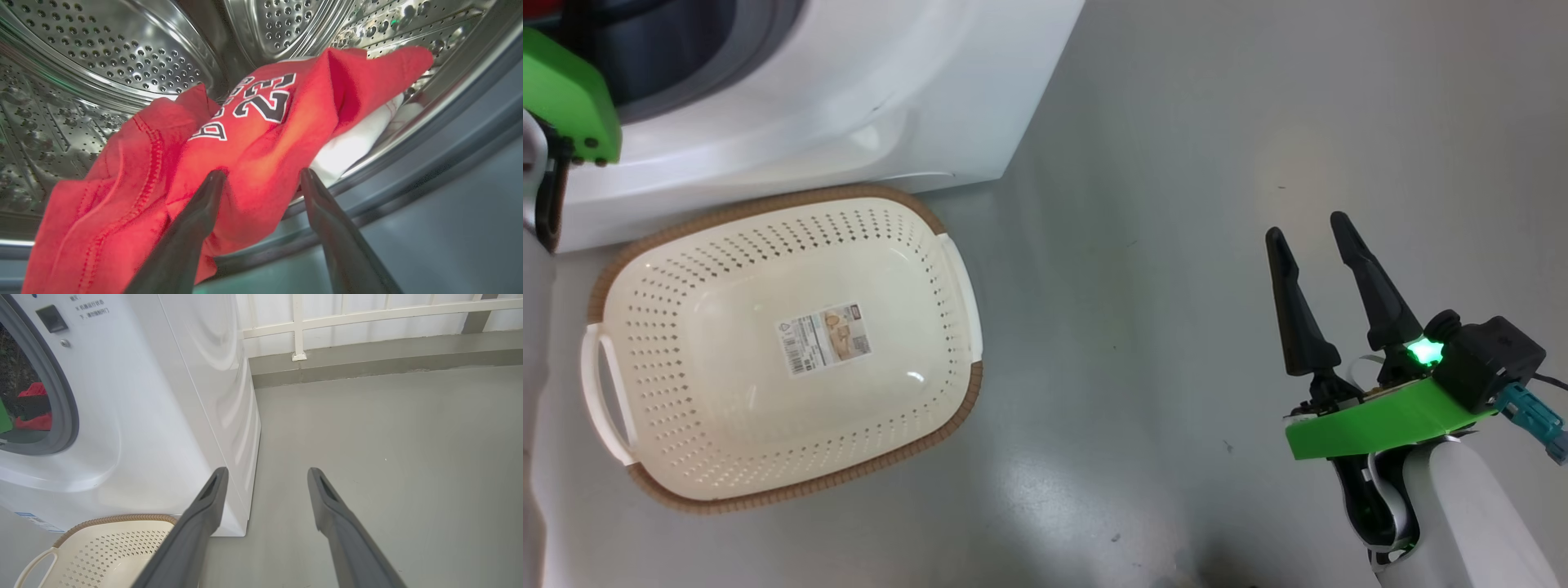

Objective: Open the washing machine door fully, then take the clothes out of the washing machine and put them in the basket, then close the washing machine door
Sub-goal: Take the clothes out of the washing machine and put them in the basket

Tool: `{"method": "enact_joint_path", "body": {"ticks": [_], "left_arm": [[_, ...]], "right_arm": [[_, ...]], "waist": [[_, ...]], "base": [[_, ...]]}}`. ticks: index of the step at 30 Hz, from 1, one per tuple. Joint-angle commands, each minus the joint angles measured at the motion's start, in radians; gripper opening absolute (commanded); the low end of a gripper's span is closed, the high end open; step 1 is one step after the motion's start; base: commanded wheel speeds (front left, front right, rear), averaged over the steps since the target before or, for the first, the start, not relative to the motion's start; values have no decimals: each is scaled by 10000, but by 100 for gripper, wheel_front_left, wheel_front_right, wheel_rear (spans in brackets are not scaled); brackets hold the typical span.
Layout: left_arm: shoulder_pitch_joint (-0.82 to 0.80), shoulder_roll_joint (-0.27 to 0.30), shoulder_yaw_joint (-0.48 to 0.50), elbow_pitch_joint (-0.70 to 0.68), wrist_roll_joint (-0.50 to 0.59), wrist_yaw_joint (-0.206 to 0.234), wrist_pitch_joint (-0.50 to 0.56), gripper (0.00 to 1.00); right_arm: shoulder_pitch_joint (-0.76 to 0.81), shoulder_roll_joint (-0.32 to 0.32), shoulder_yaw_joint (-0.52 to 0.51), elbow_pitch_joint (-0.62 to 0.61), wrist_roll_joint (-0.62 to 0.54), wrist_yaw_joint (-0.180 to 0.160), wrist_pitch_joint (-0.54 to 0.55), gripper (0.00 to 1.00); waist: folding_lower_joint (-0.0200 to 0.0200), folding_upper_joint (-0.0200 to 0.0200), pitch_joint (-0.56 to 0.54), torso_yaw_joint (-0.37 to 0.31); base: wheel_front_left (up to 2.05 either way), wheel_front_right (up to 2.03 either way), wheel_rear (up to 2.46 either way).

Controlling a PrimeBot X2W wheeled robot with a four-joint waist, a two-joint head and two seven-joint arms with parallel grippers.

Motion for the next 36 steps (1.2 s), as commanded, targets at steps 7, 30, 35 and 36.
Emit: {"method": "enact_joint_path", "body": {"ticks": [7, 30, 35, 36], "left_arm": [[-361, 636, -101, 162, 94, 118, -45, 27], [2985, 346, 1543, -4608, -550, 583, -136, 0], [4430, -89, 2336, -6358, -334, 514, -136, 0], [4679, -178, 2465, -6672, -263, 477, -136, 0]], "right_arm": [[-57, -37, 296, -285, 164, 75, -65, 100], [178, -37, -250, -129, -290, 75, -65, 100], [308, -37, -374, -139, -407, 75, -65, 100], [324, -37, -378, -142, -421, 75, -65, 100]], "waist": [[0, 0, 53, -165], [0, 0, -948, 724], [0, 0, -1146, 973], [0, 0, -1166, 1003]], "base": [[0, 0, 0], [0, 0, 0], [0, 0, 0], [0, 0, 0]]}}
